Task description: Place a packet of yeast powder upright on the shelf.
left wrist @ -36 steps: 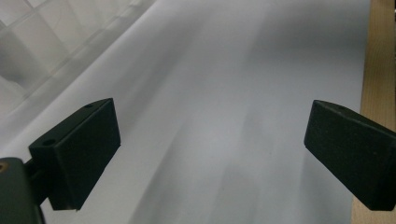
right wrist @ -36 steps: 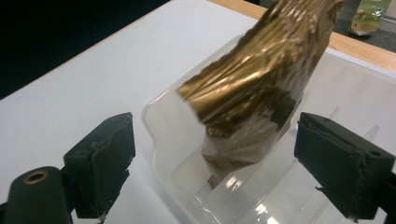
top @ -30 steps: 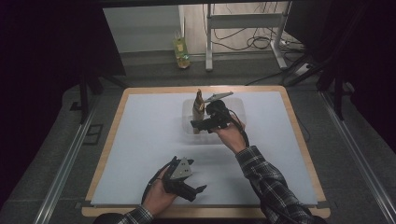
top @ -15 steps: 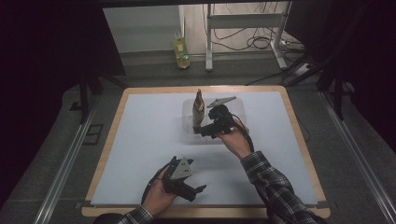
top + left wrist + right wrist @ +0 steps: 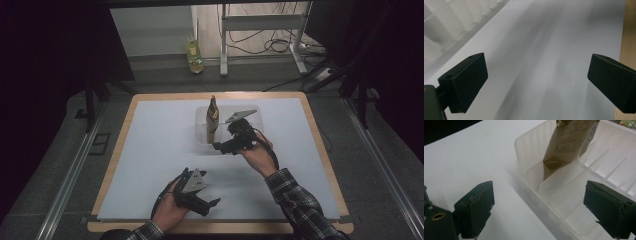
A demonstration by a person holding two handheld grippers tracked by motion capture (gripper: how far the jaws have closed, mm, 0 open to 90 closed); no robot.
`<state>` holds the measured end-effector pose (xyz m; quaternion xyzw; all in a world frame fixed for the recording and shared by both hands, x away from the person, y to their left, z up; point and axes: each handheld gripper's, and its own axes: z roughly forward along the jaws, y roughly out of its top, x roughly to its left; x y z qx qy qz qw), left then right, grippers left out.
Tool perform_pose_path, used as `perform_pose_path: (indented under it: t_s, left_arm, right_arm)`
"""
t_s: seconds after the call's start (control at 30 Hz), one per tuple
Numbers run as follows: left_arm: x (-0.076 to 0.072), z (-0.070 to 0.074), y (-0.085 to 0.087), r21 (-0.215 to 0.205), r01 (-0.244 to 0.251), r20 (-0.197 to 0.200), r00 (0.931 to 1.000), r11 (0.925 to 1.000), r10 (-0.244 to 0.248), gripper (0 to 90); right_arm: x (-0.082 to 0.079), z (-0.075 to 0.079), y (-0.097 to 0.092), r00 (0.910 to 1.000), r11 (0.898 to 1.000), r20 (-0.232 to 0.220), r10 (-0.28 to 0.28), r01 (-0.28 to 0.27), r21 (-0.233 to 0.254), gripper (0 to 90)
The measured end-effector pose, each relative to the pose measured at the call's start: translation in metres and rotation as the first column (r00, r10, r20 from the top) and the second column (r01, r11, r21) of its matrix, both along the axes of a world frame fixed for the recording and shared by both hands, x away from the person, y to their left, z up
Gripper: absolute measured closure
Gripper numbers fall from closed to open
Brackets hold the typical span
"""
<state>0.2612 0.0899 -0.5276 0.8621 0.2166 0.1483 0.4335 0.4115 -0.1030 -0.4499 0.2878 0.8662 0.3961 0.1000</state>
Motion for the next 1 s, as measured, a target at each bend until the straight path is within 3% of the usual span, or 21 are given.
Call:
perform_pose_path:
  t_s: [0.67, 0.77, 1.0]
  left_arm:
    - [-0.001, -0.001, 0.0, -0.001, -0.005, -0.001, 1.0, 1.0, 0.005, 2.8]
    - [-0.001, -0.001, 0.0, 0.0, -0.004, -0.002, 1.0, 1.0, 0.004, 2.8]
    - [-0.001, 0.0, -0.001, 0.004, 0.003, -0.001, 1.0, 1.0, -0.003, 2.8]
  right_arm:
    - [-0.021, -0.005, -0.04, 0.9989, 1.0, 0.044, -0.014, 0.014, 0.013, 8.5]
    - [-0.021, -0.008, -0.046, 0.9993, 1.0, 0.033, -0.016, 0.016, 0.0, 8.5]
    - [-0.022, -0.012, -0.058, 0.9996, 0.999, -0.009, -0.027, 0.028, 0.035, 7.9]
